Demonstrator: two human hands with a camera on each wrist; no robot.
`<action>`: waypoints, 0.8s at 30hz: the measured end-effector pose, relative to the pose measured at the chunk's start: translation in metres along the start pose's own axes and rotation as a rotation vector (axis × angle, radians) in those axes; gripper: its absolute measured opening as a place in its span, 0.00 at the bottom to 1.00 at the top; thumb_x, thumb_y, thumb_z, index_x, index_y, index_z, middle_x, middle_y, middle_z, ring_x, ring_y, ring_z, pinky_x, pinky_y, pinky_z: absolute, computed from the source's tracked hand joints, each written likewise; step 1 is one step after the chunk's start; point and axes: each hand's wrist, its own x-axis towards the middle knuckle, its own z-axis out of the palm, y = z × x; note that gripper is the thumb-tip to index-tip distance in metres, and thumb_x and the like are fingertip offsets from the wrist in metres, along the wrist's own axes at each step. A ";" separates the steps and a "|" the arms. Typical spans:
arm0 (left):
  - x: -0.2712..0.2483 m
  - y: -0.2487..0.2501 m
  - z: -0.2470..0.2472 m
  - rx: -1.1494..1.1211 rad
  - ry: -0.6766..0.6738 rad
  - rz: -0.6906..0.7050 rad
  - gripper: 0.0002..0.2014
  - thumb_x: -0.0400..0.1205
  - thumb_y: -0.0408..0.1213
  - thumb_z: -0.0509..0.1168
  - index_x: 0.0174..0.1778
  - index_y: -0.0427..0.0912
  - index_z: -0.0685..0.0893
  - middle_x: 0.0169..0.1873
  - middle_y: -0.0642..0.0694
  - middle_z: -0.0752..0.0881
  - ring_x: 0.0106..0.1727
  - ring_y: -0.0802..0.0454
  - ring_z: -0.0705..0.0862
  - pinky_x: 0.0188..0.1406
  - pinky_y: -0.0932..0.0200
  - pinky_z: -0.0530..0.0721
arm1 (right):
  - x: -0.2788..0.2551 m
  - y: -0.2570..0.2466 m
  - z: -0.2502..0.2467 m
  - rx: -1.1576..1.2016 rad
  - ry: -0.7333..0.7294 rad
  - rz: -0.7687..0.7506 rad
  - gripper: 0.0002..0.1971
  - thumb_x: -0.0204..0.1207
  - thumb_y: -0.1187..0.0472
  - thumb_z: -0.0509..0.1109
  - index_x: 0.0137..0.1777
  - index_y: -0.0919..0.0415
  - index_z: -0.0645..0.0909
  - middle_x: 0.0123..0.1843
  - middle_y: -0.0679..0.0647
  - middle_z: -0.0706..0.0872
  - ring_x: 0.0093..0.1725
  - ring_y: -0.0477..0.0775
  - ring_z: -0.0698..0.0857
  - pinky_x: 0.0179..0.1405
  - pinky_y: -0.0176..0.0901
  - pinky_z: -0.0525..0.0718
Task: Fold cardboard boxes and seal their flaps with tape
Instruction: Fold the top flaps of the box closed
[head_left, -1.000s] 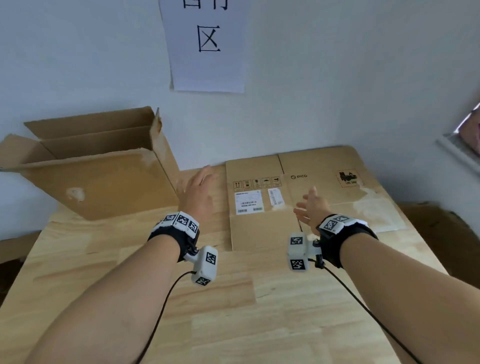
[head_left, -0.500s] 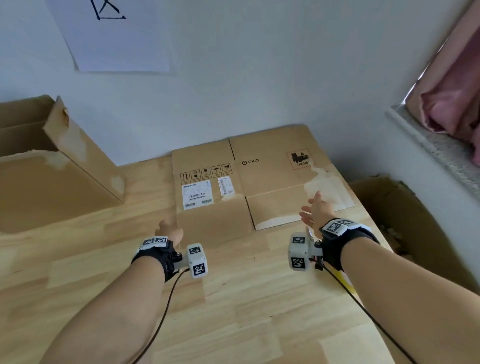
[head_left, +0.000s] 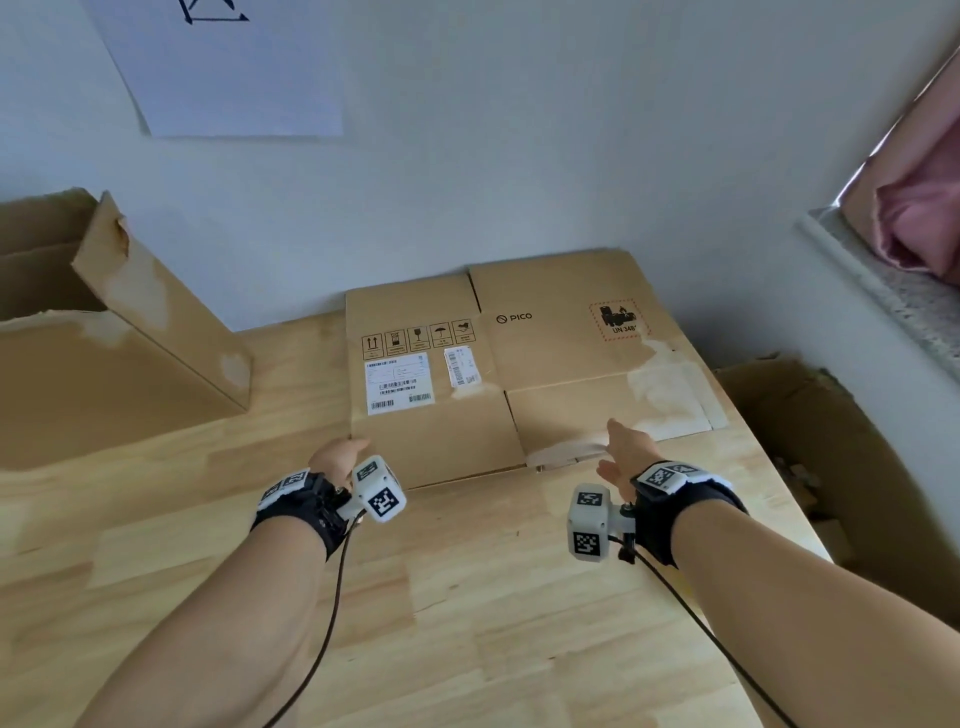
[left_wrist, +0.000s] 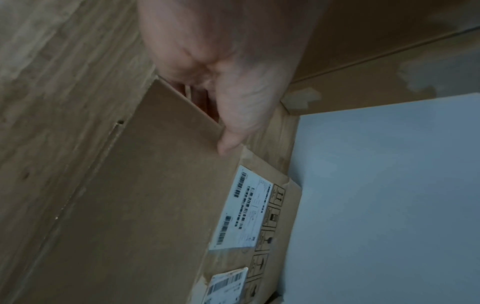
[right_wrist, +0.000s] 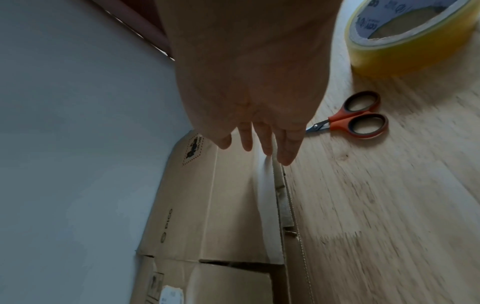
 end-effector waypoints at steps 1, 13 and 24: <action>0.000 0.002 -0.001 -0.021 -0.006 0.005 0.23 0.86 0.45 0.60 0.72 0.33 0.75 0.62 0.29 0.82 0.55 0.34 0.84 0.60 0.42 0.81 | 0.005 0.002 0.000 -0.023 -0.006 -0.010 0.22 0.82 0.65 0.63 0.73 0.70 0.62 0.65 0.64 0.79 0.62 0.61 0.81 0.55 0.43 0.79; -0.051 0.050 -0.012 -0.147 -0.067 0.285 0.18 0.85 0.48 0.61 0.71 0.50 0.75 0.64 0.53 0.79 0.58 0.48 0.80 0.40 0.58 0.79 | 0.003 -0.010 -0.006 -0.058 -0.045 -0.172 0.22 0.87 0.64 0.50 0.75 0.78 0.64 0.75 0.75 0.67 0.75 0.71 0.68 0.75 0.58 0.68; -0.111 0.068 -0.028 -0.367 -0.145 0.598 0.16 0.83 0.34 0.66 0.67 0.47 0.79 0.58 0.45 0.86 0.53 0.47 0.86 0.48 0.51 0.85 | -0.049 -0.043 -0.042 0.109 0.037 -0.364 0.21 0.85 0.64 0.55 0.75 0.75 0.66 0.75 0.72 0.69 0.75 0.69 0.69 0.74 0.60 0.69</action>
